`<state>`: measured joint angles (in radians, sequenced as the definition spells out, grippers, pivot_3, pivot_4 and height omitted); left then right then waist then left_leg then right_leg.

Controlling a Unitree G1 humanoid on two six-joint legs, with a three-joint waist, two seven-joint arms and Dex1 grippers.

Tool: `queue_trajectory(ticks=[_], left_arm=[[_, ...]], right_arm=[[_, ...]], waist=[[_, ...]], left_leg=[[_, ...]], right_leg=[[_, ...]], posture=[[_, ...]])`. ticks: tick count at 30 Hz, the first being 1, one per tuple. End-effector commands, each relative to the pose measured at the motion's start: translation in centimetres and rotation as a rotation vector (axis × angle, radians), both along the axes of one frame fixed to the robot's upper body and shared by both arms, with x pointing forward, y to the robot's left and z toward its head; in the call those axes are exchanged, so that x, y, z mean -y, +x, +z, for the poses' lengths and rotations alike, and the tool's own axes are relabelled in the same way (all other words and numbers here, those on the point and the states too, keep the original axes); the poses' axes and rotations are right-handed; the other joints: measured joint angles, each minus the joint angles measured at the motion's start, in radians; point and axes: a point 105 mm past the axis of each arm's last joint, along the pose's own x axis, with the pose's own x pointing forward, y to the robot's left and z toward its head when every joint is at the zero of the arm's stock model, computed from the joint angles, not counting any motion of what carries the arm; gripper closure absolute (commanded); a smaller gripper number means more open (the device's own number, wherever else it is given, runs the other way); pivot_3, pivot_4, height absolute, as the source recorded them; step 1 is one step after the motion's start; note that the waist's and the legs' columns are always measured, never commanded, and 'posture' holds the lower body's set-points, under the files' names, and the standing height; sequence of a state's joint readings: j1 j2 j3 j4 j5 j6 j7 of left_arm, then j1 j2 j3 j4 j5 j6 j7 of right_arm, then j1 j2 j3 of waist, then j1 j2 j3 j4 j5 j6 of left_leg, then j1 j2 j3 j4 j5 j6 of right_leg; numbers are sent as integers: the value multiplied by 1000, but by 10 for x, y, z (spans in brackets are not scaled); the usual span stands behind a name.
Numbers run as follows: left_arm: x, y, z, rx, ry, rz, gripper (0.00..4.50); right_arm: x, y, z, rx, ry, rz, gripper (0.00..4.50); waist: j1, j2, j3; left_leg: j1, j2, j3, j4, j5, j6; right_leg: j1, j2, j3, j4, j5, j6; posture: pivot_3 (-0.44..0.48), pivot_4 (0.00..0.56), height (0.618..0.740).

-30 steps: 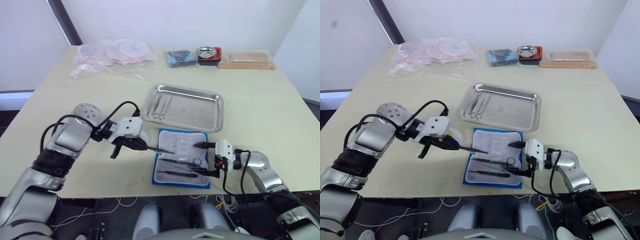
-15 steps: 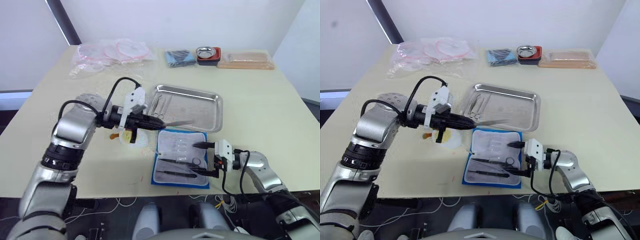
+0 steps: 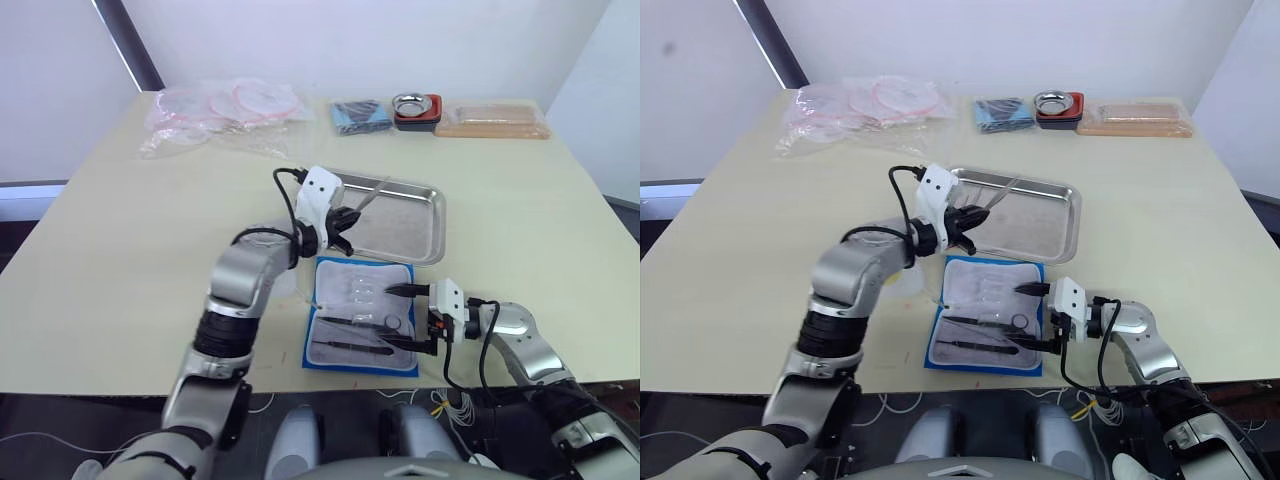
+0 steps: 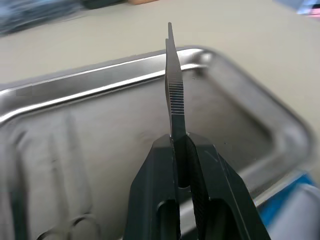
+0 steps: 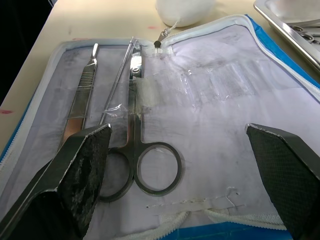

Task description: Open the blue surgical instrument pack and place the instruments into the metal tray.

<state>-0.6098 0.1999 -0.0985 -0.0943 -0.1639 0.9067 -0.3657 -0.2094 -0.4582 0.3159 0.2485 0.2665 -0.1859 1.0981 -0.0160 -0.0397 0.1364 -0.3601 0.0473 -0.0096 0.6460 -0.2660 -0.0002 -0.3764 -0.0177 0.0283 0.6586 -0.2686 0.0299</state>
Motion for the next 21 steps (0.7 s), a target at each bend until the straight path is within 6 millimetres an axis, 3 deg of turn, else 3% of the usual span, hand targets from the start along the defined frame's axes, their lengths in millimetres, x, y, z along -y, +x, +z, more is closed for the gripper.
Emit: queue_trajectory(ticks=[1, 9, 21], left_arm=[[1, 4, -4, 10, 12, 87, 4437], [-12, 17, -25, -85, 15, 273, 4437], [-13, 24, -39, -152, 12, 292, 4437]], right_arm=[[17, -30, -70, -222, -230, -8, 0], [16, -28, -70, -218, -232, -7, 0], [12, -26, -69, -214, -227, -1, 0]], waist=[[-1, 0, 0], [-1, 1, 0], [-5, 1, 0]], left_leg=[[0, 0, 0, 0, 0, 0], [0, -1, 1, 0, 0, 0], [1, -1, 0, 0, 0, 0]], right_leg=[[0, 0, 0, 0, 0, 0], [0, 0, -2, 0, 0, 0], [0, 0, -3, 0, 0, 0]], posture=[[0, 150, 740], [0, 150, 740], [0, 150, 740]])
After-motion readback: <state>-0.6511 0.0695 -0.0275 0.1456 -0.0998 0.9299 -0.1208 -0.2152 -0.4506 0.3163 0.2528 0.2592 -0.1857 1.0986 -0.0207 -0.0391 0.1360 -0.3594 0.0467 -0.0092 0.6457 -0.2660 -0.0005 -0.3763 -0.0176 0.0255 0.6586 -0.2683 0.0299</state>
